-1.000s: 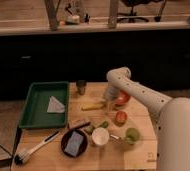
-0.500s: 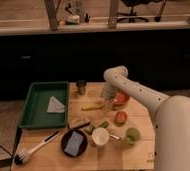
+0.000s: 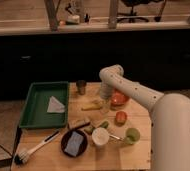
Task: Place banana in tray
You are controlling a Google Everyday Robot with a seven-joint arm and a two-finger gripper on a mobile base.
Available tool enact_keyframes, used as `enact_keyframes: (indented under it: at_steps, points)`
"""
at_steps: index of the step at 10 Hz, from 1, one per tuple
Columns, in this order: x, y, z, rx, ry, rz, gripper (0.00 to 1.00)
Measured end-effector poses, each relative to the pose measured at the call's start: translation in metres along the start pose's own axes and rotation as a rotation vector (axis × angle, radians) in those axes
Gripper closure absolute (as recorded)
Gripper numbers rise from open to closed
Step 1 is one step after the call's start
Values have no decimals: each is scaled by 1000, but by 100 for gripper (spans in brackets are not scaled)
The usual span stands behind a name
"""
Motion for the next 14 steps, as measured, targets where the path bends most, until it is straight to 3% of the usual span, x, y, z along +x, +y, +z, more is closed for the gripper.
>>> enact_keyframes:
  at_steps: [7, 8, 11, 14]
  points:
    - [-18, -7, 14, -16, -41, -60, 20]
    - [-17, -7, 14, -17, -42, -59, 25]
    - [-36, -14, 37, -50, -60, -89, 55]
    - [-38, -14, 38, -54, -66, -96, 82]
